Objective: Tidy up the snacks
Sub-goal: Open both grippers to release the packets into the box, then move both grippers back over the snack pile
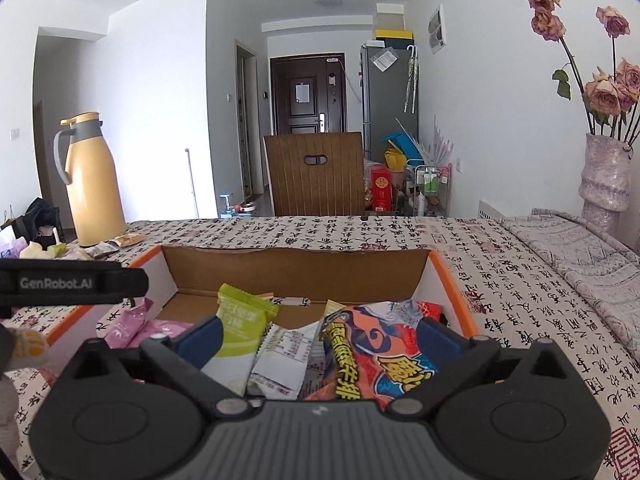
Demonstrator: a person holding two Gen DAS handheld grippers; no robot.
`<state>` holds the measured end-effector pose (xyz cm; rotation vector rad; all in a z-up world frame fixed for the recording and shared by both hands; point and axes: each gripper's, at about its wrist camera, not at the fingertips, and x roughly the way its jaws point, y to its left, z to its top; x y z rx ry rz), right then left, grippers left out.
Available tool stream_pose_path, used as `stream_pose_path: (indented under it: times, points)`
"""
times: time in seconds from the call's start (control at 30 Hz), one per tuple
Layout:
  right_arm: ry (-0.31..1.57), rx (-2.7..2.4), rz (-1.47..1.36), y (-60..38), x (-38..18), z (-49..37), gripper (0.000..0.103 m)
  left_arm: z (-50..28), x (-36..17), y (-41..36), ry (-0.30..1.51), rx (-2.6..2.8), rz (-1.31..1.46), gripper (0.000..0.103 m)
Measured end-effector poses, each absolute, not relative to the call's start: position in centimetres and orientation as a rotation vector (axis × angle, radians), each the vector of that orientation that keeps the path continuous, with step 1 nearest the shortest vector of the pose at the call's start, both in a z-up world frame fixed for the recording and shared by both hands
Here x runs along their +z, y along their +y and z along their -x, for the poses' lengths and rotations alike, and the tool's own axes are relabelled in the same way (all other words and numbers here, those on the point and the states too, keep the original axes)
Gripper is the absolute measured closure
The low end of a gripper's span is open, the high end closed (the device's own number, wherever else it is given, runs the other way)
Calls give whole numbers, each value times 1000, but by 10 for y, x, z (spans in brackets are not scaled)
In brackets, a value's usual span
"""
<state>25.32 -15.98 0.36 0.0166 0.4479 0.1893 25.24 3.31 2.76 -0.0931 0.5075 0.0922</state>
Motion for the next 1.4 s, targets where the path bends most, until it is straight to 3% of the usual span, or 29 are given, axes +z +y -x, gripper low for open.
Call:
stream_pose_path:
  times: [0.8,1.4]
  points:
    - [379,173,-3,-179,44,-186,0,-190,63,19,449,66,71,0]
    - [481,181,5,-199,12,-122,0,-133,19,31,545,49,56,0]
